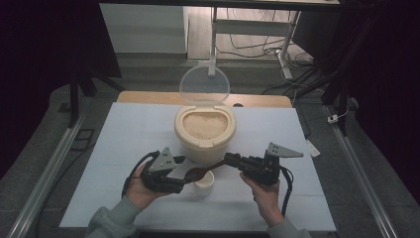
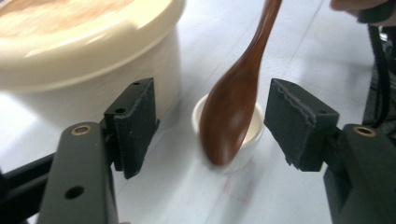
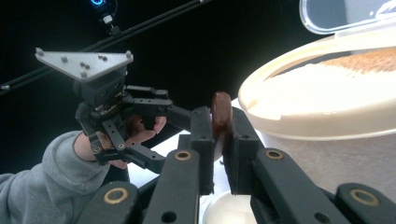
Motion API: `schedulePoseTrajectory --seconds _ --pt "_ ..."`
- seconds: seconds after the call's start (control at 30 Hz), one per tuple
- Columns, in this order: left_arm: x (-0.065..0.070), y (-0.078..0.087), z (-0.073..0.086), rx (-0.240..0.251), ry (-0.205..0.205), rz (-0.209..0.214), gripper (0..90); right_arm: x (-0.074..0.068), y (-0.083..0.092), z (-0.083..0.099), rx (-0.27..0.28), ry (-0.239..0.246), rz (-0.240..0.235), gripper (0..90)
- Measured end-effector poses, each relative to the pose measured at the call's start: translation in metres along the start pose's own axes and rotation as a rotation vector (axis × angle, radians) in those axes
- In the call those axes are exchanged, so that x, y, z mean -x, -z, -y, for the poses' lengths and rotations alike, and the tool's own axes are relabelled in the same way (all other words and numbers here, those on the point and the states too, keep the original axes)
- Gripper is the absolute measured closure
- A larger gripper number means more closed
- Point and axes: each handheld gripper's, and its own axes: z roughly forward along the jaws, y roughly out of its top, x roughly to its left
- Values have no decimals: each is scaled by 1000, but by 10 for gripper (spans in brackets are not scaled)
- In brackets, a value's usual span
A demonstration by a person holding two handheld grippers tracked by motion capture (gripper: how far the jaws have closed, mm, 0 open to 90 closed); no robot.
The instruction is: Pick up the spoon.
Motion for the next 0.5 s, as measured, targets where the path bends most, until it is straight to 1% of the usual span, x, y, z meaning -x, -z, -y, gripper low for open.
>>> schedulePoseTrajectory --seconds 0.1,0.23,0.37,0.5 --pt "-6 7 15 -5 27 -25 315 1 4 -2 15 -2 4 825" --pt "-16 15 40 -21 79 -53 307 2 9 -5 27 5 12 825" --pt "-25 21 66 -35 134 -95 296 4 15 -8 38 8 17 825" --pt "-34 27 87 -47 185 -124 288 4 18 -10 46 12 22 825"
